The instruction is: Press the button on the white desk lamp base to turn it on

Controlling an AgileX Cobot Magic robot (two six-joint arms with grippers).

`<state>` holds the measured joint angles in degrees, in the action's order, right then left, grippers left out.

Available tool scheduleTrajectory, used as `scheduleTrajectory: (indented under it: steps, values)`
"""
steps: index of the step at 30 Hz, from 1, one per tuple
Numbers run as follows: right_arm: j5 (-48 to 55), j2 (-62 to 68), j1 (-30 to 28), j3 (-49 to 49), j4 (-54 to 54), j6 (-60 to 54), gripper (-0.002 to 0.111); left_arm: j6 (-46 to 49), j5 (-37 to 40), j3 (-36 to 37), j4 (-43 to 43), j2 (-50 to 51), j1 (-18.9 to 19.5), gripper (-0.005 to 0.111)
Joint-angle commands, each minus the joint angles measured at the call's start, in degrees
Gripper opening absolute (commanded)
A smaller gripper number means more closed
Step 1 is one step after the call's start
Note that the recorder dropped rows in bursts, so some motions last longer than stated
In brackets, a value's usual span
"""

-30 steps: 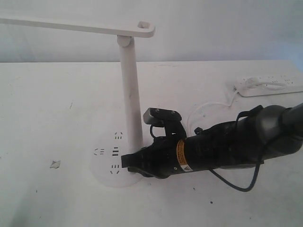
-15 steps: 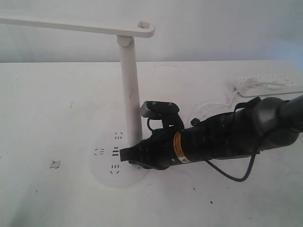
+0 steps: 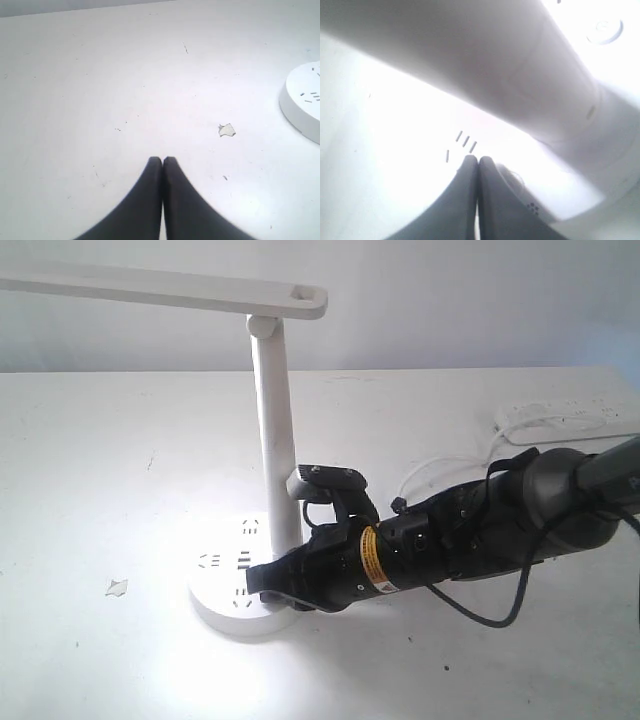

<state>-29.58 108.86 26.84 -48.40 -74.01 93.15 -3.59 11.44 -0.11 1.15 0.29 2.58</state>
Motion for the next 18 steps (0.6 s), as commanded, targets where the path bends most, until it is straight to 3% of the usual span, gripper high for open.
scheduleTrajectory:
  steps: [1, 9, 15, 18]
  values:
    - [2.5, 0.6, 0.0, 0.5, -1.4, 0.1, 0.0, 0.0, -0.1, 0.1, -0.3, 0.4, 0.1, 0.0]
    - [2.8, -12.6, 0.0, -0.3, -1.7, -0.4, 0.0, 0.0, -0.1, 0.1, -0.3, 0.4, 0.1, 0.0]
    - [7.4, -35.7, 0.0, 3.7, -17.1, 0.0, 0.0, 0.0, -0.1, 0.1, -0.3, 0.4, 0.1, 0.0]
    - [11.0, -44.3, 0.0, 5.8, -17.5, 0.1, 0.0, 0.0, -0.1, 0.1, -0.3, 0.4, 0.1, 0.0]
